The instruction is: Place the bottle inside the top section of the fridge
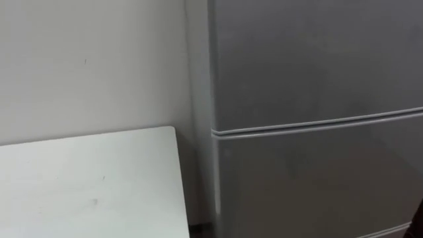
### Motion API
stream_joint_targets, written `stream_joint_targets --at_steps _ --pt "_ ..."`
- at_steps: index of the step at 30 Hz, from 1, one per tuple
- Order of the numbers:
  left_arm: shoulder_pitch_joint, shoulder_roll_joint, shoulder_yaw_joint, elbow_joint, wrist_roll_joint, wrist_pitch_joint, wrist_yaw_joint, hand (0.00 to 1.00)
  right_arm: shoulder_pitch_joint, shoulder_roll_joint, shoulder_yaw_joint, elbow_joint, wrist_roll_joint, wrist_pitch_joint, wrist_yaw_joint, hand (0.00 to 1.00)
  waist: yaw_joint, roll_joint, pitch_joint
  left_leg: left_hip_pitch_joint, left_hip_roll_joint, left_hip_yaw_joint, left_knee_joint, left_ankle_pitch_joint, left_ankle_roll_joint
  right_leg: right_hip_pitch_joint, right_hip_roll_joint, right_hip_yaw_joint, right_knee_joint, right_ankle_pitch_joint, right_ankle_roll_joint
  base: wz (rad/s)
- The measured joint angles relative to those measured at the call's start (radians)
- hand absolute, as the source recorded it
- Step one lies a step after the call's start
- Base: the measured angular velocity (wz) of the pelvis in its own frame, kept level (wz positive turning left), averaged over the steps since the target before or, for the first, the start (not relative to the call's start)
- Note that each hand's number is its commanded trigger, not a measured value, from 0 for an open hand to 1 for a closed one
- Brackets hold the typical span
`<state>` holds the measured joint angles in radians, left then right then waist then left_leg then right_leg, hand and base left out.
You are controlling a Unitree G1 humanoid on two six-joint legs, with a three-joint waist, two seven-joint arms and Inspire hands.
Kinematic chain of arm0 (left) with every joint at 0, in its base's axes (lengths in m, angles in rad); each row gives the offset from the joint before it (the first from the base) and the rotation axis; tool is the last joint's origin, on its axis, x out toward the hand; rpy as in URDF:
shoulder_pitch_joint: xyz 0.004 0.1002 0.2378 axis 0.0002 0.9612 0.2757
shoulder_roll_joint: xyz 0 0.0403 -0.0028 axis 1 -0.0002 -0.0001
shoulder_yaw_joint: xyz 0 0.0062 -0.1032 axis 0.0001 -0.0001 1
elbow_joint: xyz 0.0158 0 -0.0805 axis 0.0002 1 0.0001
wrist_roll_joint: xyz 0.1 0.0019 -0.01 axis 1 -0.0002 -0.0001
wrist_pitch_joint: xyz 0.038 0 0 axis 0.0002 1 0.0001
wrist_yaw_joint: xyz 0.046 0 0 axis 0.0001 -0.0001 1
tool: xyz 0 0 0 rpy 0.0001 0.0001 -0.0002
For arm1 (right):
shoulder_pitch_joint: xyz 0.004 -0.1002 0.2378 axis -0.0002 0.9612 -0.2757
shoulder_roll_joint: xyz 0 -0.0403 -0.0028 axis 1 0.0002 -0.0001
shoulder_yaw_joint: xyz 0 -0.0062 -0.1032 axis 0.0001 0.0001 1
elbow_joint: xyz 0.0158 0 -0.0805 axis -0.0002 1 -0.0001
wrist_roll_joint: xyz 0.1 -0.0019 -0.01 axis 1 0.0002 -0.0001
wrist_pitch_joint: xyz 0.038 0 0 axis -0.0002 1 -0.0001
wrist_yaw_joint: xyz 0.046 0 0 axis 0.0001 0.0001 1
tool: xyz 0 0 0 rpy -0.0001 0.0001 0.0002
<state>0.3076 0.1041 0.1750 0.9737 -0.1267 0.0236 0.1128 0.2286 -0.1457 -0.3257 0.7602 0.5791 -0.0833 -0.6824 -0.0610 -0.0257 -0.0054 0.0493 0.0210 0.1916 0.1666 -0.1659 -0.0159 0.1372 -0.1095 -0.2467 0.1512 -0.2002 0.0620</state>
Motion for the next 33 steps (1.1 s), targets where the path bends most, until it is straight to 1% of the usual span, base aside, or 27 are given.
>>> stream_joint_targets --at_steps 2,3,7,12,15,17,18,19,22,25,32,33 --pt "0.009 0.001 0.000 0.000 0.000 -0.003 -0.008 0.00 0.004 -0.001 0.027 0.034 -0.001 0.000 0.016 0.00 0.011 -0.002 0.0005 0.006 0.000 0.002 -0.001 -0.001 0.001 0.003 0.000 0.004 -0.001 -0.001 0.001 -0.02" --pt "0.014 0.001 -0.001 0.000 0.000 -0.007 -0.008 0.00 0.009 -0.001 0.057 0.047 -0.001 0.000 0.032 0.00 0.016 -0.004 0.0004 0.007 0.000 0.002 -0.001 -0.001 0.001 0.004 0.000 0.003 0.000 -0.001 0.002 0.00" --pt "0.016 0.001 -0.002 0.009 0.001 -0.007 -0.008 0.00 0.005 0.000 0.137 0.064 -0.006 0.000 0.116 0.00 0.019 -0.002 0.0023 0.004 0.000 0.000 0.000 -0.001 0.001 0.004 0.000 -0.004 -0.002 -0.002 0.002 0.02" --pt "0.013 0.001 -0.003 0.011 0.001 -0.013 -0.008 0.00 -0.014 0.000 0.194 0.118 -0.051 0.001 0.213 0.00 0.037 0.001 0.0045 0.004 -0.001 0.000 0.000 -0.002 0.000 0.005 0.000 -0.004 -0.004 -0.002 0.002 0.00" --pt "0.010 0.000 -0.013 0.015 0.001 -0.021 -0.008 0.00 -0.023 0.000 0.225 0.140 -0.078 0.014 0.272 0.00 0.042 0.000 0.0057 0.001 -0.001 -0.001 0.000 -0.003 0.000 0.005 -0.001 -0.005 -0.004 -0.002 0.003 0.00" --pt "-0.004 -0.001 -0.028 0.016 0.005 -0.025 -0.009 0.00 -0.023 0.000 0.255 0.140 -0.122 0.014 0.312 0.00 0.043 0.001 0.0077 -0.004 -0.001 -0.003 0.001 -0.003 0.000 0.001 -0.001 -0.005 -0.004 -0.002 0.003 0.00" --pt "-0.010 0.001 -0.037 0.016 0.008 -0.027 -0.008 0.00 -0.027 0.000 0.279 0.144 -0.161 0.014 0.340 0.00 0.044 0.001 0.0111 -0.005 -0.001 -0.005 0.001 -0.003 0.000 0.000 -0.001 -0.006 -0.004 -0.003 0.003 0.00" --pt "-0.014 0.002 -0.045 0.017 0.010 -0.030 -0.008 0.00 -0.038 0.000 0.303 0.159 -0.190 0.013 0.372 0.00 0.045 0.002 0.0122 -0.005 -0.001 -0.005 0.001 -0.003 0.000 -0.001 -0.001 -0.006 -0.004 -0.003 0.003 0.00" --pt "-0.026 0.006 -0.072 0.020 0.011 -0.033 -0.010 0.00 -0.077 0.002 0.356 0.221 -0.269 0.019 0.448 0.00 0.051 0.003 0.0126 -0.006 -0.001 -0.004 0.000 -0.003 0.000 -0.003 -0.001 -0.004 -0.004 -0.003 0.003 0.00" --pt "-0.041 0.004 -0.083 0.020 0.012 -0.035 -0.010 0.00 -0.091 0.003 0.392 0.252 -0.298 0.020 0.508 0.00 0.069 0.005 0.0121 -0.010 -0.001 -0.005 0.000 -0.003 0.000 -0.006 0.000 -0.001 -0.004 -0.003 0.003 0.00" --pt "-0.041 -0.004 -0.085 0.018 0.033 -0.057 -0.006 0.00 -0.094 0.006 0.429 0.251 -0.329 0.021 0.597 0.00 0.086 0.006 0.0111 -0.022 -0.001 -0.007 0.000 -0.003 0.000 -0.012 0.001 -0.006 0.000 -0.002 0.003 0.00" --pt "-0.042 -0.003 -0.094 0.017 0.036 -0.061 -0.004 0.00 -0.094 0.006 0.434 0.250 -0.337 0.020 0.608 0.00 0.090 0.006 0.0111 -0.023 -0.001 -0.007 0.000 -0.003 0.000 -0.013 0.001 -0.006 0.001 -0.002 0.003 0.00"
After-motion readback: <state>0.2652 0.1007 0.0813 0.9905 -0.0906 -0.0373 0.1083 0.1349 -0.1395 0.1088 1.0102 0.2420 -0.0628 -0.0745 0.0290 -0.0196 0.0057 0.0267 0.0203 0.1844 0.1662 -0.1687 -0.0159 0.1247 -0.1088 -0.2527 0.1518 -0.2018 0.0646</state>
